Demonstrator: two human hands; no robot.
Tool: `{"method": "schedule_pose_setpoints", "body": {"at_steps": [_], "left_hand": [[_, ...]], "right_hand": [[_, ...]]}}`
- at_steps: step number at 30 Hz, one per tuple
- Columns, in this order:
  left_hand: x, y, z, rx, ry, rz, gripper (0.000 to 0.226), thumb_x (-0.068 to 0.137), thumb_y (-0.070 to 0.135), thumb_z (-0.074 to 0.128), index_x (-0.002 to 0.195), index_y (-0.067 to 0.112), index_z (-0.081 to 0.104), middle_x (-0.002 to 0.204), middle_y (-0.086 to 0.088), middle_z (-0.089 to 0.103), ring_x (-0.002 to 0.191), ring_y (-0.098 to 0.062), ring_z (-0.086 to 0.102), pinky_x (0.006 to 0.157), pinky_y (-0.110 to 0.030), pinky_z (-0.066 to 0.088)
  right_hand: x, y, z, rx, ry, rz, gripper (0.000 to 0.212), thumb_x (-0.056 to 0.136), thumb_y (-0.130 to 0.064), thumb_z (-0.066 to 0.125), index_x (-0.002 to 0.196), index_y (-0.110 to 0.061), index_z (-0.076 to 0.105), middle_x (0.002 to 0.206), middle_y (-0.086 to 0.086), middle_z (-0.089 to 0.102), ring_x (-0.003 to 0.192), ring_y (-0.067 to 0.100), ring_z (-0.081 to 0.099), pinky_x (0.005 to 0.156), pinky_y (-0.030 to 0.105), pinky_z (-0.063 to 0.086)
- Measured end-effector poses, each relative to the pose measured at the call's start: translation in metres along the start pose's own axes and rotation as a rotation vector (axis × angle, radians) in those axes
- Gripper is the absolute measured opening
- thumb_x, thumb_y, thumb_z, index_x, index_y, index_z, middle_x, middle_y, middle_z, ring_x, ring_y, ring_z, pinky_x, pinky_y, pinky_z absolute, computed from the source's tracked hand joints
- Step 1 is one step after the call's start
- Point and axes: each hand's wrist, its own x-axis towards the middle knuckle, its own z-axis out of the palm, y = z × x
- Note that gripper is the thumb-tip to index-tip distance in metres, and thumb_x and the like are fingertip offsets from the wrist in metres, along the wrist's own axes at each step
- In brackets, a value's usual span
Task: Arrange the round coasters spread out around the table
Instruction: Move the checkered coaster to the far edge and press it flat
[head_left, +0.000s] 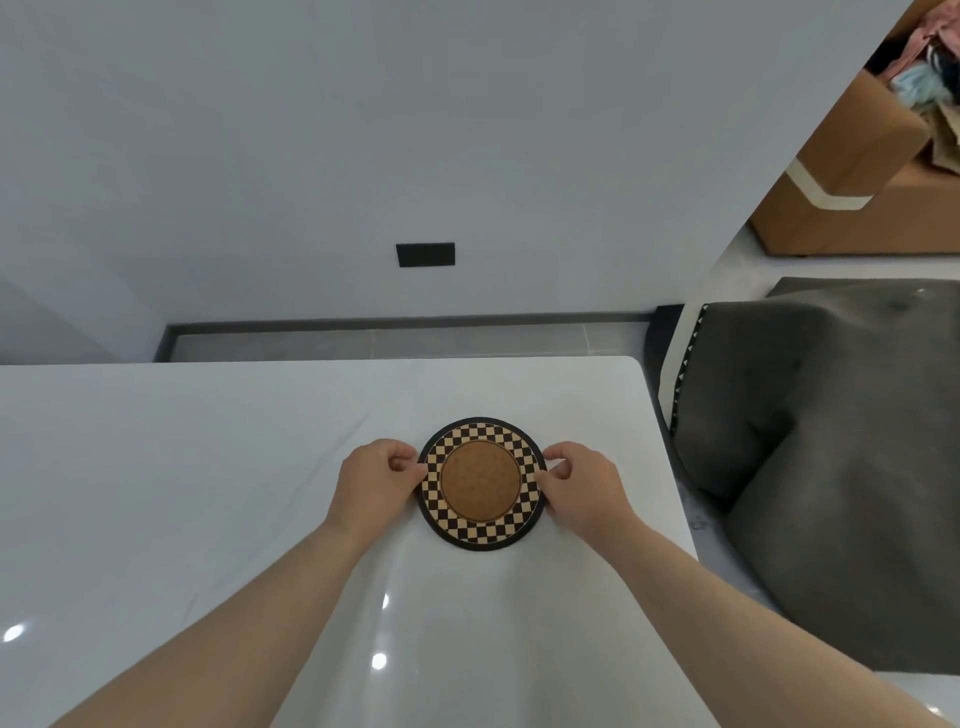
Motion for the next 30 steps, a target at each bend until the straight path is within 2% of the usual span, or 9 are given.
{"method": "schedule_pose_setpoints", "body": {"at_steps": [2, 3, 4, 6, 8, 12, 15, 19, 30], "left_hand": [[-0.005, -0.011, 0.0, 0.185, 0.032, 0.179, 0.029, 0.079, 0.034, 0.072, 0.105, 0.027, 0.064, 0.108, 0.013, 0.065, 0.104, -0.012, 0.059, 0.092, -0.021, 0.044], [-0.008, -0.018, 0.0, 0.306, 0.011, 0.258, 0.053, 0.077, 0.045, 0.071, 0.123, 0.025, 0.057, 0.128, 0.012, 0.055, 0.125, -0.013, 0.046, 0.106, -0.024, 0.033], [-0.011, -0.026, 0.0, 0.434, -0.033, 0.321, 0.079, 0.073, 0.058, 0.067, 0.14, 0.022, 0.043, 0.145, 0.01, 0.039, 0.141, -0.011, 0.024, 0.115, -0.028, 0.018], [-0.015, -0.04, 0.001, 0.67, -0.116, 0.406, 0.114, 0.064, 0.078, 0.054, 0.152, 0.018, 0.014, 0.159, 0.006, 0.008, 0.144, -0.004, -0.013, 0.118, -0.03, -0.007], [-0.016, -0.047, 0.003, 0.794, -0.145, 0.445, 0.124, 0.059, 0.088, 0.045, 0.152, 0.018, 0.002, 0.161, 0.002, -0.002, 0.142, -0.005, -0.023, 0.117, -0.032, -0.016], [-0.014, -0.047, 0.005, 0.828, -0.121, 0.445, 0.124, 0.058, 0.09, 0.042, 0.152, 0.016, 0.009, 0.162, -0.001, 0.005, 0.145, -0.008, -0.016, 0.117, -0.032, -0.014], [-0.014, -0.046, 0.006, 0.823, -0.084, 0.445, 0.118, 0.061, 0.089, 0.043, 0.151, 0.016, 0.019, 0.16, -0.003, 0.017, 0.147, -0.011, -0.002, 0.118, -0.033, -0.009], [-0.015, -0.043, 0.006, 0.808, -0.056, 0.449, 0.109, 0.065, 0.086, 0.042, 0.149, 0.02, 0.023, 0.159, -0.001, 0.021, 0.147, -0.013, 0.006, 0.118, -0.033, -0.006], [-0.015, -0.044, 0.006, 0.793, -0.049, 0.456, 0.102, 0.071, 0.085, 0.034, 0.151, 0.023, 0.019, 0.161, 0.002, 0.015, 0.147, -0.009, 0.001, 0.118, -0.031, -0.009]], "right_hand": [[-0.003, 0.007, 0.001, -0.188, 0.052, -0.199, 0.026, 0.086, -0.027, 0.064, 0.111, -0.02, 0.063, 0.09, -0.005, 0.067, 0.085, 0.01, 0.06, 0.077, 0.025, 0.048], [-0.005, 0.014, 0.002, -0.312, 0.096, -0.315, 0.039, 0.085, -0.035, 0.064, 0.119, -0.018, 0.061, 0.107, -0.002, 0.065, 0.101, 0.014, 0.058, 0.09, 0.029, 0.046], [-0.006, 0.021, 0.002, -0.427, 0.119, -0.407, 0.057, 0.082, -0.045, 0.064, 0.129, -0.014, 0.055, 0.125, 0.002, 0.059, 0.117, 0.02, 0.051, 0.103, 0.035, 0.04], [-0.01, 0.035, 0.0, -0.594, 0.054, -0.463, 0.092, 0.076, -0.066, 0.056, 0.145, -0.01, 0.036, 0.151, 0.008, 0.037, 0.142, 0.025, 0.028, 0.12, 0.04, 0.016], [-0.011, 0.044, 0.001, -0.736, -0.036, -0.463, 0.108, 0.073, -0.081, 0.043, 0.152, -0.011, 0.019, 0.161, 0.008, 0.016, 0.149, 0.022, 0.005, 0.121, 0.038, -0.005], [-0.008, 0.045, 0.004, -0.796, -0.032, -0.479, 0.11, 0.072, -0.087, 0.032, 0.153, -0.015, 0.013, 0.163, 0.005, 0.007, 0.149, 0.019, -0.003, 0.119, 0.037, -0.011], [-0.008, 0.045, 0.003, -0.762, 0.002, -0.474, 0.106, 0.072, -0.085, 0.034, 0.153, -0.019, 0.016, 0.162, 0.003, 0.011, 0.149, 0.018, 0.0, 0.12, 0.036, -0.009], [-0.009, 0.043, 0.004, -0.75, 0.025, -0.479, 0.102, 0.073, -0.084, 0.034, 0.152, -0.021, 0.018, 0.162, 0.001, 0.015, 0.149, 0.018, 0.003, 0.121, 0.035, -0.007], [-0.005, 0.047, 0.007, -0.737, 0.048, -0.476, 0.095, 0.078, -0.084, 0.029, 0.151, -0.023, 0.023, 0.159, 0.004, 0.024, 0.148, 0.021, 0.013, 0.12, 0.037, -0.002]]}}
